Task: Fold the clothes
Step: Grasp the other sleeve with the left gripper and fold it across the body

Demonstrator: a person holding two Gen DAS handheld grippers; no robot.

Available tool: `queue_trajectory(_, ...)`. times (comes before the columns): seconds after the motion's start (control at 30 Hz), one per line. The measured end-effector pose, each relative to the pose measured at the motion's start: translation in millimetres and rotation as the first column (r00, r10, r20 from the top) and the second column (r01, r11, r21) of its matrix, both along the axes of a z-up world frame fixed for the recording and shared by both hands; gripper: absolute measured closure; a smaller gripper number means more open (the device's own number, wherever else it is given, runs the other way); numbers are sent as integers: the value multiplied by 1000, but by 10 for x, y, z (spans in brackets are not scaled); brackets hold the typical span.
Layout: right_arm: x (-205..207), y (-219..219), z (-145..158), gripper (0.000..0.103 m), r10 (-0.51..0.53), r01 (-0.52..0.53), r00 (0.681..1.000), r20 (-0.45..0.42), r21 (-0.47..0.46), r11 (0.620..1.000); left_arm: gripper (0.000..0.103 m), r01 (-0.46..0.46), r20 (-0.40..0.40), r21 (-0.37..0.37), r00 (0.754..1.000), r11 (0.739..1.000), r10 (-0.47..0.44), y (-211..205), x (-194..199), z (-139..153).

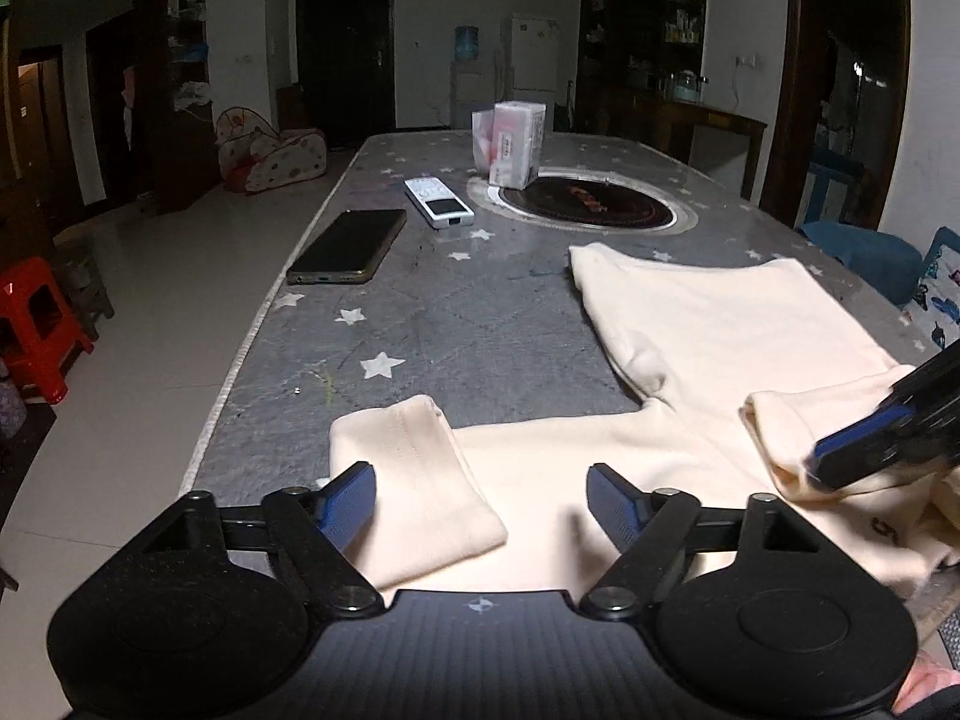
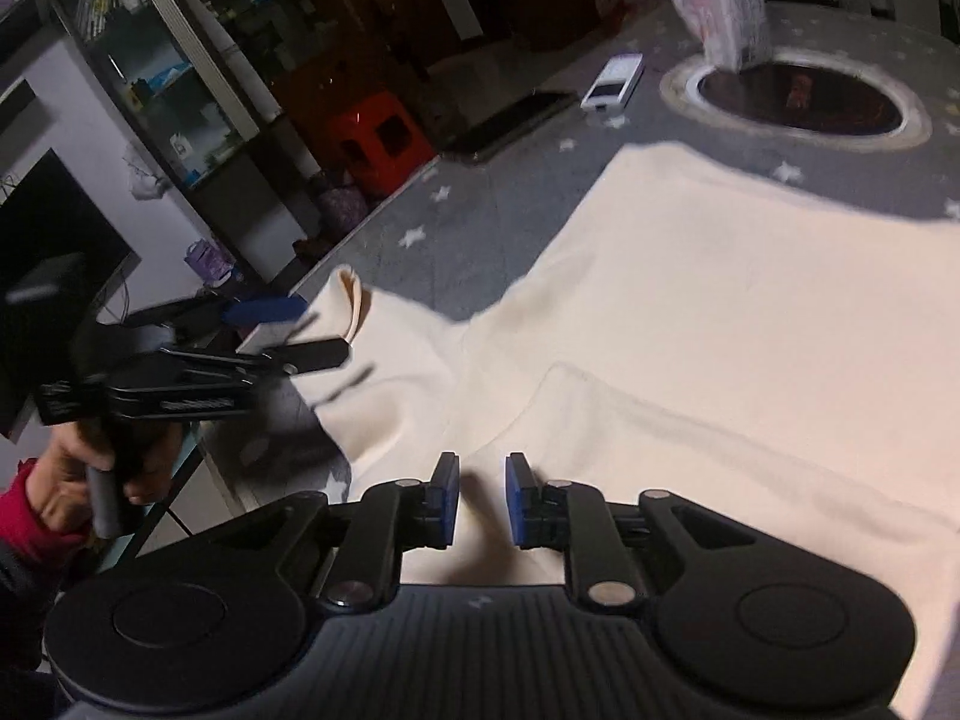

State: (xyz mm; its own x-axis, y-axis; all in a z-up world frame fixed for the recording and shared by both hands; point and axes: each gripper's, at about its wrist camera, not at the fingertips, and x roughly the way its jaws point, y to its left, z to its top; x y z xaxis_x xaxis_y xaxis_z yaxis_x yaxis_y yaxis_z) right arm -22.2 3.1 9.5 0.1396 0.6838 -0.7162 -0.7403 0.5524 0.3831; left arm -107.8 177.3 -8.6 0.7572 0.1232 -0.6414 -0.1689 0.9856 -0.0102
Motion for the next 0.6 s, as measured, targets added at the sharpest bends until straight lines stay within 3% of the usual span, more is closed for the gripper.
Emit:
queue_trajectory(0.17,89,-169,155,86,-61,63,995,77,-22,998,65,-2,-16,40,1000,999,3,48,56,-109)
queue_trajectory(0.23,125,-209,174,86,-75,78,993,89,-36,996,93,-8,-11,14,1000,1000,8,129,43,-75)
queue_trajectory(0.47,169,80,-76,85,-1,13,995,99,-118,993,99,-97,98,-117,989,988,109,550,-106,222)
queue_trajectory(0.6,64,145,-73,81,41,-19,987,154,-142,990,99,-84,168,-160,979,983,111,659,-183,459)
